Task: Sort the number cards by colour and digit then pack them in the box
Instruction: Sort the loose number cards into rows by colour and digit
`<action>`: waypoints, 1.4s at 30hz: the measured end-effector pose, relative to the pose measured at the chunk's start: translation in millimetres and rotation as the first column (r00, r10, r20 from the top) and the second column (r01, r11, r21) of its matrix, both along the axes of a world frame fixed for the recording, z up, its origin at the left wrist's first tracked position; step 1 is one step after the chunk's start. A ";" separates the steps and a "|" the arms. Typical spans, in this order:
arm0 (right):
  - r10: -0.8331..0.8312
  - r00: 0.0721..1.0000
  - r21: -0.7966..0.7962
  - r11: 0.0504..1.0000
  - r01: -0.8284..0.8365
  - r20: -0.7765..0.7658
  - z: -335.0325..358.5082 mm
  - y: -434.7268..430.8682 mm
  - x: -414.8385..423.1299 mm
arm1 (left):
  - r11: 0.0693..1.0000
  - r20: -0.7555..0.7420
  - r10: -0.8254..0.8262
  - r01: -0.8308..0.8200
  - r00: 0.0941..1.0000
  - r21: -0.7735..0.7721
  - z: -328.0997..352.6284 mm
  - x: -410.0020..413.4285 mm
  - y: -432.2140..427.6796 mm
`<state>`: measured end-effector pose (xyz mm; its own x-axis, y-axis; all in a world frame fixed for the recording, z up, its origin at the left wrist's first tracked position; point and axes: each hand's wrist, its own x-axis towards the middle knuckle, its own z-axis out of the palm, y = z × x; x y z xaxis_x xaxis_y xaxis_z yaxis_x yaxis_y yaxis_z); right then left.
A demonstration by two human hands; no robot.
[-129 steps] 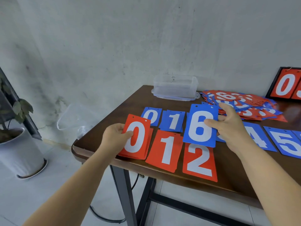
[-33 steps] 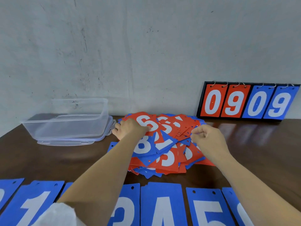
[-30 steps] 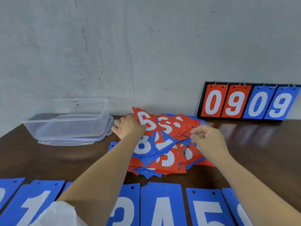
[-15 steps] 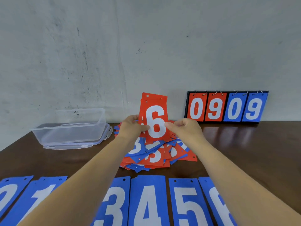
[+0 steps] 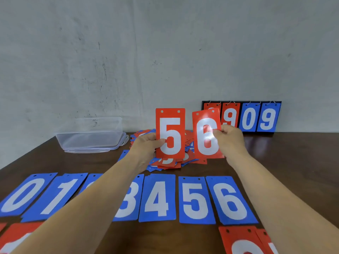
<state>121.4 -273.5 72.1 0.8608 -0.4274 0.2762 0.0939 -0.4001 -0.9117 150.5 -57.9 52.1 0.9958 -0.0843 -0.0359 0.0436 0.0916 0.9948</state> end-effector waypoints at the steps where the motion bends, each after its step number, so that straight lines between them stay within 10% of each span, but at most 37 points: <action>1: 0.015 1.000 0.046 0.999 -0.014 -0.006 -0.5 -3.3 -6.3 | 1.000 -0.008 0.015 -0.015 1.000 0.007 -0.4 -4.9 -0.6; 14: 0.151 0.988 0.325 0.937 -0.130 -0.039 -3.6 -29.6 -71.3 | 0.995 -0.038 0.093 -0.091 0.995 0.040 -0.6 -71.3 -11.1; 42: 0.073 0.983 0.219 0.975 -0.035 -0.168 -35.1 -43.4 -220.9 | 0.910 -0.079 0.190 -0.145 0.979 0.389 -43.4 -206.0 -4.8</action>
<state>-99.6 -316.9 37.0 0.9109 -0.4118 0.0267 -0.0582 -0.1922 -0.9796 -55.5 -62.7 8.6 0.9814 0.1259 -0.1447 0.1747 -0.2756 0.9453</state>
